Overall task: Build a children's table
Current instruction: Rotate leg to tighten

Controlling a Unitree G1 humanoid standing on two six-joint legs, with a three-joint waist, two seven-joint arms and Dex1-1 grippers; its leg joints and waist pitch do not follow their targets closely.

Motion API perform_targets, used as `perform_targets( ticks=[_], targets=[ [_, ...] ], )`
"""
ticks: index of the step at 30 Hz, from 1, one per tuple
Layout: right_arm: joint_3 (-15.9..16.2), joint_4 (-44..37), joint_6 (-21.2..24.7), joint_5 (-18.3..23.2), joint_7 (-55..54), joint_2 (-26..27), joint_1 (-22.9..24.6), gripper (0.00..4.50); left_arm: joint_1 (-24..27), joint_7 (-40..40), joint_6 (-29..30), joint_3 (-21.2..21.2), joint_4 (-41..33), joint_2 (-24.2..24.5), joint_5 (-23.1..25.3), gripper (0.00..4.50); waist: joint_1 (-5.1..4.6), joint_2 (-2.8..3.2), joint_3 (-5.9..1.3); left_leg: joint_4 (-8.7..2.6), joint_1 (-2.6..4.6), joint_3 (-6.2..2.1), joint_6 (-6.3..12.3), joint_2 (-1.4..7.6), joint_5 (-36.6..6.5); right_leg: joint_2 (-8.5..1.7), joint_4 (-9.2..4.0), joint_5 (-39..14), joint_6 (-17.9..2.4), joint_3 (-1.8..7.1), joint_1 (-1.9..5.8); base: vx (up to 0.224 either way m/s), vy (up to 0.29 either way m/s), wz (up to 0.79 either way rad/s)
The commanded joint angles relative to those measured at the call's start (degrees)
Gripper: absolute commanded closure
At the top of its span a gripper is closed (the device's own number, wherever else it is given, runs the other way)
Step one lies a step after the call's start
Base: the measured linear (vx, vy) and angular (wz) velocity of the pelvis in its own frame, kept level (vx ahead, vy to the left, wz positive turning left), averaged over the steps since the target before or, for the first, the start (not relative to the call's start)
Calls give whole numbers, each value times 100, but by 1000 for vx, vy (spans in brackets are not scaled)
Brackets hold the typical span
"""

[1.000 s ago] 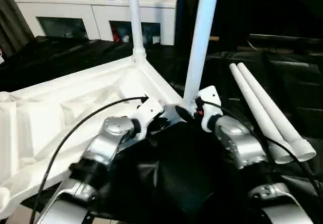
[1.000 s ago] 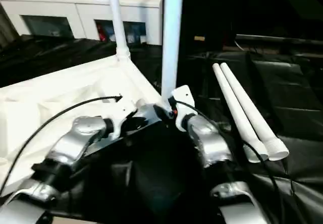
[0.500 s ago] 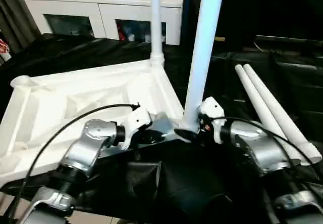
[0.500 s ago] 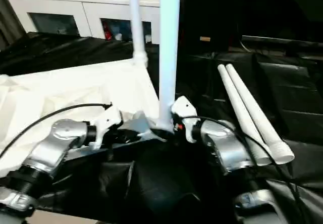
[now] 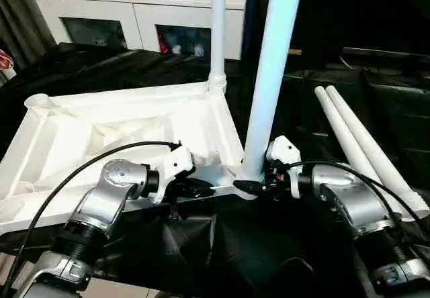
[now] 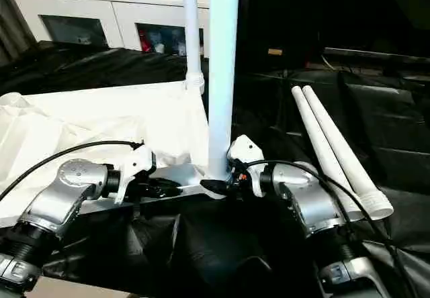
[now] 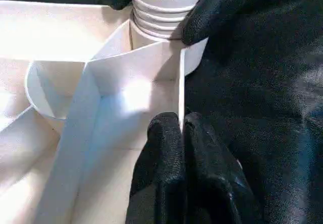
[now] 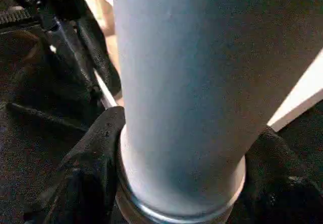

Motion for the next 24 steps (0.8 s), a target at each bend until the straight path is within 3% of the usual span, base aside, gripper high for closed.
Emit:
perform_targets(
  ticks=[1, 7, 8, 10, 12, 13, 15, 16, 17, 24],
  targets=[
    [-140, 152, 90, -59, -599, 241, -70, 178, -200, 236, -14, 22, -74, -221, -89, 450, -27, -85, -378, -379, 137, -203, 261, 377, -1003, -564, -499, -1356, -1044, 329, 222, 0, 0, 0],
    [-342, 744, 248, -283, -1965, 923, -310, 178, -620, 1671, 160, 184, 567, -845, 299, 450, -101, -99, -357, -394, 171, -211, 88, 358, -1146, -578, -558, -1651, -991, 336, 218, 0, 0, 0],
    [-386, 892, 272, -309, -2304, 1113, -386, 178, -742, 2094, 289, 249, 728, -1057, 363, 450, -83, -104, -377, -391, 163, -219, 70, 371, -1097, -598, -539, -1627, -962, 337, 248, 0, 0, 0],
    [-546, 1216, 365, -315, -3077, 1481, -582, 178, -914, 2712, 460, 330, 929, -1453, 399, 450, -92, -89, -374, -385, 170, -207, 71, 363, -1073, -588, -543, -1530, -970, 347, 229, 0, 0, 0],
    [-646, 1356, 381, -350, -3520, 1697, -686, 178, -946, 2966, 513, 275, 958, -1663, 434, 450, -82, -94, -387, -383, 160, -214, 80, 363, -982, -594, -529, -1387, -979, 348, 246, 0, 0, 0],
    [-681, 1363, 388, -324, -3558, 1747, -696, 178, -921, 2967, 486, 222, 944, -1710, 449, 450, -78, -66, -394, -385, 149, -223, 87, 365, -937, -599, -515, -1298, -985, 345, 255, 0, 0, 0],
    [-719, 1373, 390, -303, -3576, 1788, -702, 122, -890, 2932, 414, 153, 945, -1744, 489, 450, -65, -91, -414, -371, 130, -215, 203, 352, -811, -585, -485, -988, -977, 337, 278, 0, 0, 0],
    [-748, 1389, 390, -286, -3535, 1804, -711, 122, -897, 2922, 314, 119, 992, -1751, 545, 450, -57, -65, -419, -365, 131, -213, 226, 350, -784, -587, -481, -922, -985, 338, 274, 0, 0, 0],
    [-785, 1380, 401, -289, -3507, 1805, -714, 104, -913, 2892, 185, 84, 1065, -1751, 603, 450, -65, -76, -408, -364, 128, -208, 267, 346, -817, -584, -495, -921, -984, 339, 270, 0, 0, 0],
    [-743, 1050, 324, -482, -3529, 1443, -623, 74, -1008, 2897, -139, 38, 1236, -1811, 676, 450, -67, -103, -377, -407, 171, -218, 145, 370, -1176, -596, -578, -1659, -811, 342, 238, 0, 0, 0]
  ],
)
